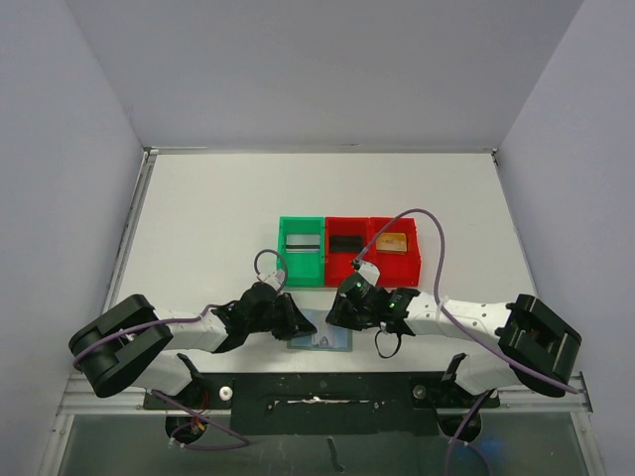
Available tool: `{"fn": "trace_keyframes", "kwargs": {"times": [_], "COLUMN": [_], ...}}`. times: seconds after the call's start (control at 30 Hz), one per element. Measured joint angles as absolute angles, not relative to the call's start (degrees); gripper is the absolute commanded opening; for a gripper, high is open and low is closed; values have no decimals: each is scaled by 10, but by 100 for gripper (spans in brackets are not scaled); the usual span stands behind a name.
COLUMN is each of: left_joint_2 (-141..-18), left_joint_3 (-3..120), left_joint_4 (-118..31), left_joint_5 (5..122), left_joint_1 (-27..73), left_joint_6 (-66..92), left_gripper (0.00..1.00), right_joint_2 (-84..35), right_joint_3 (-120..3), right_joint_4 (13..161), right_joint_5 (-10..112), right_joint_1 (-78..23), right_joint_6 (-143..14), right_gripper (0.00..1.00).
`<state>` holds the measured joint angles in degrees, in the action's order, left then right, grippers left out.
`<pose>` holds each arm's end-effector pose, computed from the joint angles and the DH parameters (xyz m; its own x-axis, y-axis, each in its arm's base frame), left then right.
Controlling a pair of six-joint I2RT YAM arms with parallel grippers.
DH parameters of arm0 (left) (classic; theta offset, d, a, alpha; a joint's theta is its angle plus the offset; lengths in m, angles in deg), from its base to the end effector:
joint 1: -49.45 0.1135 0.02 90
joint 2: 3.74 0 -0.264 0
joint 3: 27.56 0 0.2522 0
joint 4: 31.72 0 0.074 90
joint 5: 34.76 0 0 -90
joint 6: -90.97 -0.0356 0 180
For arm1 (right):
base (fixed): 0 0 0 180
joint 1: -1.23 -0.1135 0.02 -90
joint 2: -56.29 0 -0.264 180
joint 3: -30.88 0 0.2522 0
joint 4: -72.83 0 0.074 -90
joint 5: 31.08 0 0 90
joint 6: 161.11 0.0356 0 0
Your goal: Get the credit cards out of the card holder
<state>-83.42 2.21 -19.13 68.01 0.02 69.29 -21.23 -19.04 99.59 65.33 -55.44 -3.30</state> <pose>0.1381 -0.1734 0.1144 -0.9403 -0.2952 -0.1693 -0.0505 0.6129 -0.7885 0.1408 0.2068 0.1655 -0.9044 0.2995 -0.3041 0.1134 0.8555 0.5053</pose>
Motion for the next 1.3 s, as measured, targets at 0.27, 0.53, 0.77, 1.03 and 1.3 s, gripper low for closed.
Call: {"fn": "trace_keyframes", "kwargs": {"times": [0.27, 0.53, 0.77, 1.03, 1.3], "left_joint_2": [-834, -844, -855, -852, -827], "left_joint_3": [23, 27, 26, 25, 25], "left_joint_4": [-198, -189, -176, -162, -192], "left_joint_5": [682, 693, 697, 707, 705], "left_joint_1": [1, 1, 1, 7, 13], "left_joint_6": [692, 692, 698, 699, 689], "left_gripper": [20, 23, 6, 0, 0], "right_joint_2": [-211, -221, -224, -224, -202], "right_joint_3": [-164, -155, -151, -153, -153], "right_joint_4": [972, 959, 950, 957, 980], "right_joint_5": [627, 616, 609, 609, 610], "right_joint_1": [-544, -538, -534, -523, -501], "right_joint_6": [-30, -8, 0, -2, -53], "right_gripper": [26, 23, 23, 24, 27]}}
